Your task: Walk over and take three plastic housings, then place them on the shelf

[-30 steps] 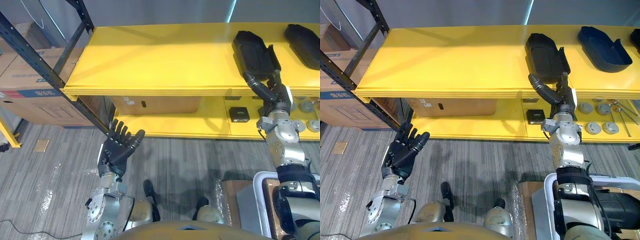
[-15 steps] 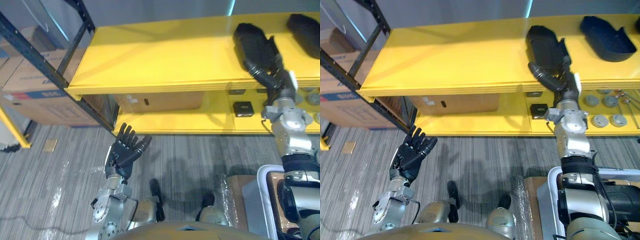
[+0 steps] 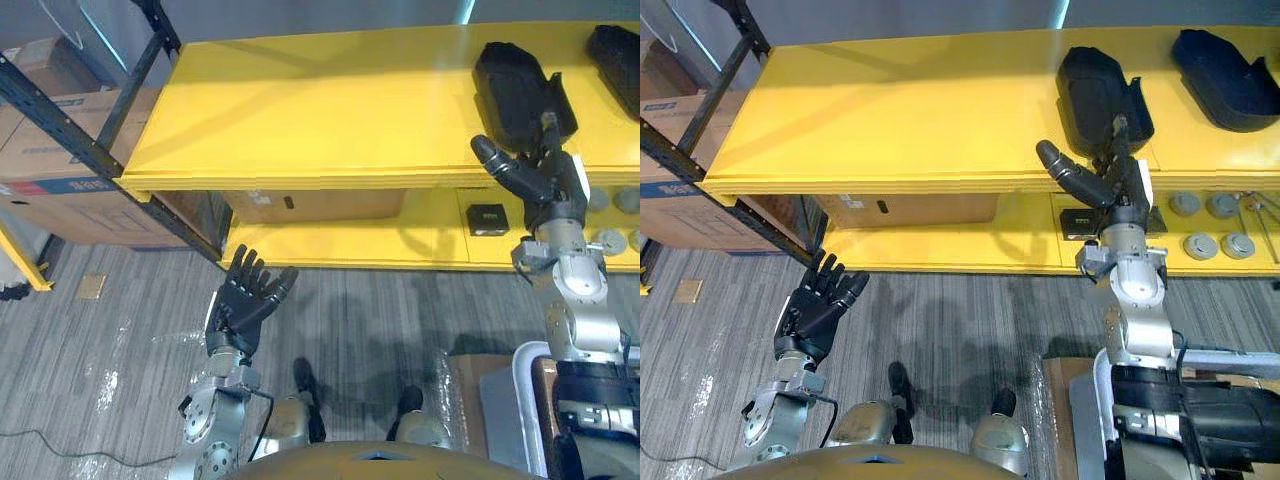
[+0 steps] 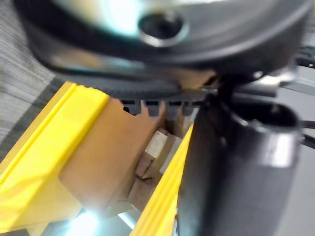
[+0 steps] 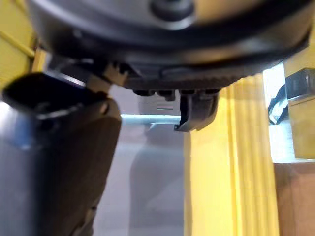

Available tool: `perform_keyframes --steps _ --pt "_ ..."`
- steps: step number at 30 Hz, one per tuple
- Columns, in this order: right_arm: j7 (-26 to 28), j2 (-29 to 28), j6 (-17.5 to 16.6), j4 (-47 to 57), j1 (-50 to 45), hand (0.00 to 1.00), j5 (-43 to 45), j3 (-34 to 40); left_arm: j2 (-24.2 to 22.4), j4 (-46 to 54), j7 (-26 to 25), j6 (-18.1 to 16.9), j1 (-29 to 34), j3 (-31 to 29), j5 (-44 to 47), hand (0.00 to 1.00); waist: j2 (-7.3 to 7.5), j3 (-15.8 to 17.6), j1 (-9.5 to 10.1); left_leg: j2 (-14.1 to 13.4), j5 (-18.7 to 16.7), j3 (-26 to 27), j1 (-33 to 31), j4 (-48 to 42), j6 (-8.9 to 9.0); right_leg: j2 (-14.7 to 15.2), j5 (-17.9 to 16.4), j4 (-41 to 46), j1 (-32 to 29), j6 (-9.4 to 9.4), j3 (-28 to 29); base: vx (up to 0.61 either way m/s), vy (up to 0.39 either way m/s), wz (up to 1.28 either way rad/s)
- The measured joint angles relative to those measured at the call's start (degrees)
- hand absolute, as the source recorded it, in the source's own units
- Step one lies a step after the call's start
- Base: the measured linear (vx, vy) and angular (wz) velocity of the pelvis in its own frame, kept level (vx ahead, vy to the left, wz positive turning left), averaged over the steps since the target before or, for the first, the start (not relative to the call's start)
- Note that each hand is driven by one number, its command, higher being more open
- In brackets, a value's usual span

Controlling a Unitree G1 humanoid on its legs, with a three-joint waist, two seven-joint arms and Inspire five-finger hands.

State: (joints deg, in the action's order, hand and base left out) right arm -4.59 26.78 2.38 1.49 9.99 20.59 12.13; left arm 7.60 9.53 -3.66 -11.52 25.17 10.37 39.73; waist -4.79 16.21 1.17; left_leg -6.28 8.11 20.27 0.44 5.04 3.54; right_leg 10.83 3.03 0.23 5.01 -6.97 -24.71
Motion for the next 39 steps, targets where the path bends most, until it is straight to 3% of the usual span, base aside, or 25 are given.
perform_keyframes --steps 6,23,33,39 --pt "-1.7 -2.5 1.0 1.8 -5.5 1.00 0.0 1.2 0.1 0.0 0.0 0.0 0.0 -0.2 -2.1 1.00 1.76 -0.5 0.01 -0.4 -0.4 0.3 -0.1 0.0 0.28 -0.3 -0.5 0.2 -0.3 0.12 0.0 0.00 -0.001 -0.01" --pt "-2.5 -3.0 -0.6 3.1 -7.2 1.00 0.0 1.6 0.1 0.1 -0.1 0.1 0.0 -2.4 -2.1 1.00 2.55 -1.0 0.22 -0.4 -0.4 0.3 -0.2 -0.2 0.17 -0.3 -0.5 0.7 -0.7 0.18 0.5 0.00 0.001 -0.01" --pt "-3.6 -1.1 -1.7 -8.2 2.9 1.00 0.2 1.3 0.1 0.2 0.0 0.3 0.1 -2.2 -2.1 1.00 2.73 -1.2 0.68 -0.2 0.0 -0.6 -0.1 0.0 -0.33 -0.2 -0.4 0.8 0.1 0.18 -0.4 0.00 0.006 0.04" --pt "-1.6 3.9 -1.6 -21.2 10.5 1.00 2.0 -0.7 0.1 0.2 0.1 0.3 0.0 -1.8 -2.1 1.00 2.57 -1.3 1.71 0.0 0.5 -1.7 -0.1 -0.2 -0.55 0.0 -0.5 1.0 0.5 0.18 -1.5 0.00 0.013 0.07"
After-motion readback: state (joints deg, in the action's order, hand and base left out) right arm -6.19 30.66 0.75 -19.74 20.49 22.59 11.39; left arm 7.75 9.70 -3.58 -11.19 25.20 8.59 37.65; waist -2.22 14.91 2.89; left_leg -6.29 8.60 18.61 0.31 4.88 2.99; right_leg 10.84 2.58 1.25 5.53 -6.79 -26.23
